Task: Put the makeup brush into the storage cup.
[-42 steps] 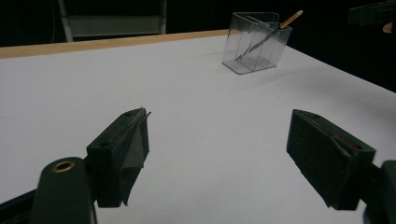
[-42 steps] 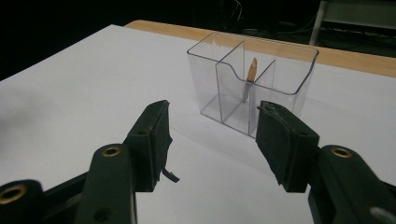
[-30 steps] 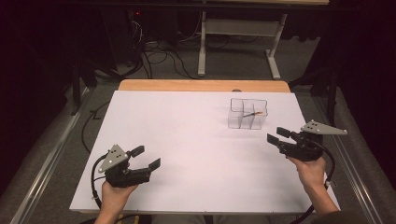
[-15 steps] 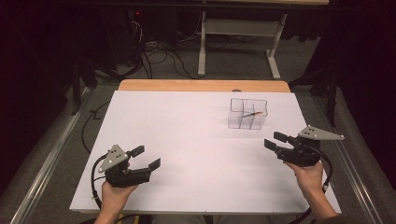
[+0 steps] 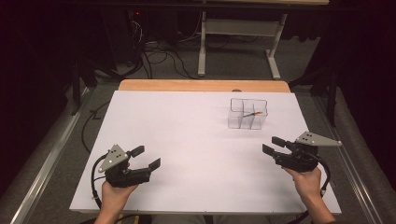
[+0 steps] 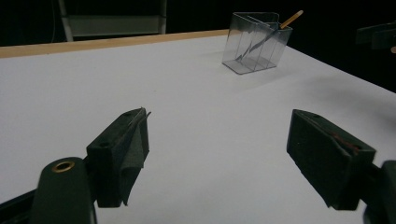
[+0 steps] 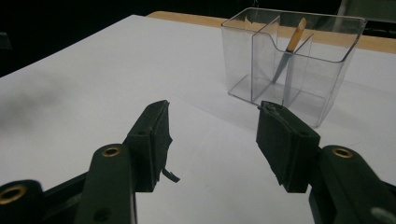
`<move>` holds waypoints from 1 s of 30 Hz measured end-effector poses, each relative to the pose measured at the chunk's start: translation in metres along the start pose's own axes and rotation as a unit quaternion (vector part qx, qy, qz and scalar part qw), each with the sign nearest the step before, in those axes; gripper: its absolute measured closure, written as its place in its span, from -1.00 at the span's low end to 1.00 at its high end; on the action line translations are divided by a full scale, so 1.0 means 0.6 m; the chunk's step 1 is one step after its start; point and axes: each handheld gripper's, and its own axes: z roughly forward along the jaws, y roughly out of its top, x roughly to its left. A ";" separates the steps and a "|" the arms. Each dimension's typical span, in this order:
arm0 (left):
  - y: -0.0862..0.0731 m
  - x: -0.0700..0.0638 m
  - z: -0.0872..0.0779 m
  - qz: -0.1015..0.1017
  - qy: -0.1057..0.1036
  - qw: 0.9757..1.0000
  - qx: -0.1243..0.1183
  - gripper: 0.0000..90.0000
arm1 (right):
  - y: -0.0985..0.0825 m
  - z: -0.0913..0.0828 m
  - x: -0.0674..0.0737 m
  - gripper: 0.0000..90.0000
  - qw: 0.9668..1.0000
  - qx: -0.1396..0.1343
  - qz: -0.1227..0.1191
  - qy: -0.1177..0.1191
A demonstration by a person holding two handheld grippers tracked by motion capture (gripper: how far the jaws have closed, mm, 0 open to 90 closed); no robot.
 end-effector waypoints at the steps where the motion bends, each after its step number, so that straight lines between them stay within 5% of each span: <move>1: 0.000 0.000 0.000 0.000 0.000 1.000 0.000 -0.53 | -0.002 0.001 0.001 0.02 1.000 -0.001 0.000 0.001; 30: -0.001 0.003 0.002 -0.003 0.002 1.000 0.002 -0.53 | -0.042 0.005 0.014 -0.04 1.000 -0.005 -0.003 0.000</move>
